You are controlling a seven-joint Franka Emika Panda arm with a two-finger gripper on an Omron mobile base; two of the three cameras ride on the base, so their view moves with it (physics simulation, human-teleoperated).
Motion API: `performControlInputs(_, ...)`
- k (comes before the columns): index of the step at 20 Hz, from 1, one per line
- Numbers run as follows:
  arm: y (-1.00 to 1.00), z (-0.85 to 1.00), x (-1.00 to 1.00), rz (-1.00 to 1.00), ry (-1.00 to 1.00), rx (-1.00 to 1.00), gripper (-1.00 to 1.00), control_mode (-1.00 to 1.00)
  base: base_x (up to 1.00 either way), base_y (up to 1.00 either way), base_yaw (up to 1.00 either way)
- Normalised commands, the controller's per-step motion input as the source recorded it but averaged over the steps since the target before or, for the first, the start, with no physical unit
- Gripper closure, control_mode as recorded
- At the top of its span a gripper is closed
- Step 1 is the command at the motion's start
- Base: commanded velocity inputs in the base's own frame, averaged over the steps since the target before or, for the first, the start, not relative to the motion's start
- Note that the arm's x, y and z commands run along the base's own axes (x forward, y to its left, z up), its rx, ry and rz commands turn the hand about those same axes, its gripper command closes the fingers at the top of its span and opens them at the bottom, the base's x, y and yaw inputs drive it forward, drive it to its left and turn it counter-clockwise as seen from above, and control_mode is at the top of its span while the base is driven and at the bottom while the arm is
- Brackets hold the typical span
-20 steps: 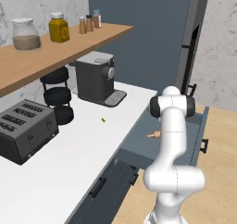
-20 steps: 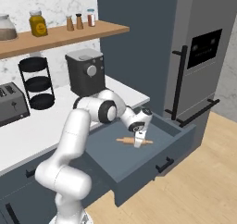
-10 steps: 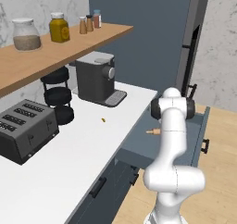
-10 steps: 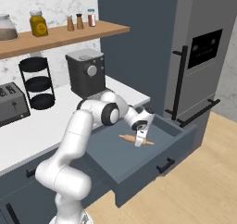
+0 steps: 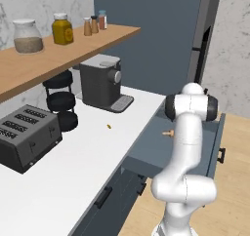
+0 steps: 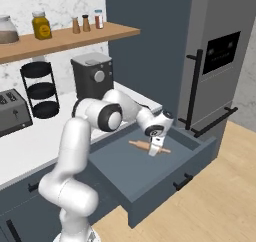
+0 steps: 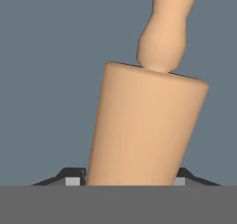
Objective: Pick the rolling pin from the drawer and place it on the counter.
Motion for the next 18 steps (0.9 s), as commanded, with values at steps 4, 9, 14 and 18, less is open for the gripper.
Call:
performControlInputs(4,0.45,1.00,-0.60,0.01,-0.09,0.00,1.00,-1.00,0.00,0.00,0.00)
performControlInputs(9,0.89,1.00,-0.26,0.16,0.00,0.00,1.00,-1.00,0.00,0.00,0.00)
performControlInputs(14,1.00,1.00,-0.24,0.01,0.02,-0.01,1.00,-1.00,0.00,0.00,0.00)
performControlInputs(18,1.00,0.80,-0.26,0.00,0.07,-0.01,1.00,-1.00,0.00,0.00,0.00)
